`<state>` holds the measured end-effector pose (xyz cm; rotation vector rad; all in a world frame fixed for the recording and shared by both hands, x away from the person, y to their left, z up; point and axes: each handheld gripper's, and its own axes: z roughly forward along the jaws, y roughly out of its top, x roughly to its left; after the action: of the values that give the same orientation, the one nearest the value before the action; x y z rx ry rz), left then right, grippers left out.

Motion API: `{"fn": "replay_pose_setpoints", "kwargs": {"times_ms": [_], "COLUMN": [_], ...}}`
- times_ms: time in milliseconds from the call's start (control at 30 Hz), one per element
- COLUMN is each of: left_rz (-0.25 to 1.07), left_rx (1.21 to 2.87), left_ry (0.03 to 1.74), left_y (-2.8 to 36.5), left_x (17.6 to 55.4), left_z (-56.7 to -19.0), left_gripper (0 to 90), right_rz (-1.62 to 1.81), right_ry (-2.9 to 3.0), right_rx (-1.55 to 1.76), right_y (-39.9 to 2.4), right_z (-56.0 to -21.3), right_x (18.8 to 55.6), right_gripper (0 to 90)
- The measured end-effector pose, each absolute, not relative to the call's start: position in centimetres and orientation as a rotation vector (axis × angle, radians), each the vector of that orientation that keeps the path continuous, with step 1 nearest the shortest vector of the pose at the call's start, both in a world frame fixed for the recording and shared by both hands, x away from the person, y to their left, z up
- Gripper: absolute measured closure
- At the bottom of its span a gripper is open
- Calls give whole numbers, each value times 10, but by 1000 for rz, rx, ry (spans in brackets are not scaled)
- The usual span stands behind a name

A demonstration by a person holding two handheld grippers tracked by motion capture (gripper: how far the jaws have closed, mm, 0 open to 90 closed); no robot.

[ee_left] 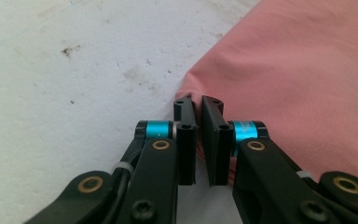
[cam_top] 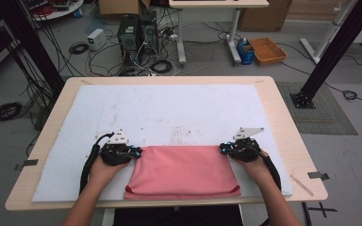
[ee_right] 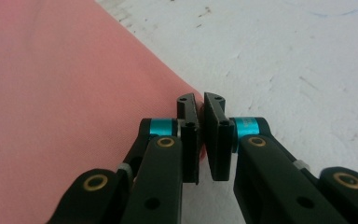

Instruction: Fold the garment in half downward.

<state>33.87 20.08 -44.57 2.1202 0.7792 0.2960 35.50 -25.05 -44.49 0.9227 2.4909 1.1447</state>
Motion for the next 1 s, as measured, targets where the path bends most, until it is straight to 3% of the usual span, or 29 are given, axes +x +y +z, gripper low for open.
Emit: {"fn": "replay_pose_setpoints", "kwargs": {"times_ms": [533,1000], "left_rz": [326,329], "left_rx": [2068,2091], "left_ry": [796,845], "left_y": [201,195], "left_x": [359,390], "left_z": [-435,-443], "left_gripper": [846,846], "right_rz": [1086,1078], "right_ry": [2458,2445], "right_rx": [884,936], "right_y": [-246,-246], "right_z": [-425,-438], "right_x": [375,406], "right_gripper": [859,859]}}
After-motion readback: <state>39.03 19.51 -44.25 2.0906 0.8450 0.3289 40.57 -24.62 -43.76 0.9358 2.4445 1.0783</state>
